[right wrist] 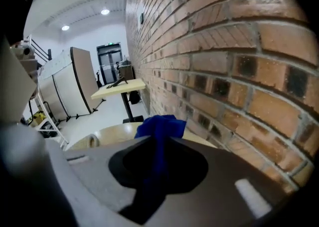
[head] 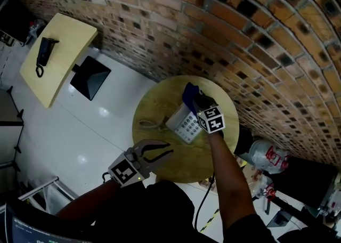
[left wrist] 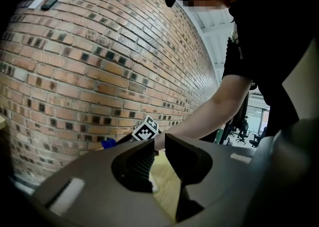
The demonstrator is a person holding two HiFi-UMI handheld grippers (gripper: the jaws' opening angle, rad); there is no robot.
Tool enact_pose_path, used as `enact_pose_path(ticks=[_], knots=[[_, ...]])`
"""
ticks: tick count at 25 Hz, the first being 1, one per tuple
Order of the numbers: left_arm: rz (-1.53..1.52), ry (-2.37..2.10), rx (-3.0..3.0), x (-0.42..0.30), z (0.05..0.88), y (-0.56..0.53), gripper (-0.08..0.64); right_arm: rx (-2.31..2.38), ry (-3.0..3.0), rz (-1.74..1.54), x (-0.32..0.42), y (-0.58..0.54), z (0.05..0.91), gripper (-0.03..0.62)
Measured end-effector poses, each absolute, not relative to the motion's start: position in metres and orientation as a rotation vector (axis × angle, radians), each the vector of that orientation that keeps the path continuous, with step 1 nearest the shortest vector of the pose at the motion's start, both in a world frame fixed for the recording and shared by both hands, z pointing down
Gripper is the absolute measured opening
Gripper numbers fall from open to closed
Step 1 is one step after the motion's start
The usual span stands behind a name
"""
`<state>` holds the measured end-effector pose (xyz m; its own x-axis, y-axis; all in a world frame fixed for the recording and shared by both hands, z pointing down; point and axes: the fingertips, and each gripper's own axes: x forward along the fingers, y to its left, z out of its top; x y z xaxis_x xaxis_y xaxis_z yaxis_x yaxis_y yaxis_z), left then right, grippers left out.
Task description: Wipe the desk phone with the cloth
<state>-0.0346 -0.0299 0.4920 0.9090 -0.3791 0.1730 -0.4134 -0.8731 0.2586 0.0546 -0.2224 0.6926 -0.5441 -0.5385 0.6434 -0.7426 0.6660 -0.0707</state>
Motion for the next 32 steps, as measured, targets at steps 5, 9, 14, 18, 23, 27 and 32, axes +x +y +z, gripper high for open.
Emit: enact_pose_path(ticks=[5, 9, 14, 18, 23, 27, 32], knots=[[0.166, -0.627, 2.773, -0.046, 0.494, -0.032, 0.071, 0.912, -2.314, 0.449, 0.024, -0.194, 0.697, 0.051], [0.169, -0.620, 2.760, -0.046, 0.498, -0.031, 0.071, 0.826, -2.358, 0.478, -0.012, -0.142, 0.707, 0.051], [0.181, -0.592, 2.764, -0.041, 0.500, -0.028, 0.071, 0.678, -2.351, 0.549, -0.056, -0.077, 0.733, 0.051], [0.188, -0.565, 2.769, -0.035, 0.500, -0.024, 0.071, 0.628, -2.332, 0.591, -0.064, -0.048, 0.751, 0.051], [0.184, -0.547, 2.770, -0.029, 0.499, -0.021, 0.071, 0.693, -2.389, 0.534, -0.051, -0.054, 0.725, 0.051], [0.181, -0.496, 2.789, -0.016, 0.493, -0.015, 0.071, 0.869, -2.426, 0.488, -0.010, -0.072, 0.680, 0.051], [0.181, -0.400, 2.834, 0.011, 0.485, -0.011, 0.071, 1.151, -2.324, 0.513, 0.087, -0.080, 0.667, 0.052]])
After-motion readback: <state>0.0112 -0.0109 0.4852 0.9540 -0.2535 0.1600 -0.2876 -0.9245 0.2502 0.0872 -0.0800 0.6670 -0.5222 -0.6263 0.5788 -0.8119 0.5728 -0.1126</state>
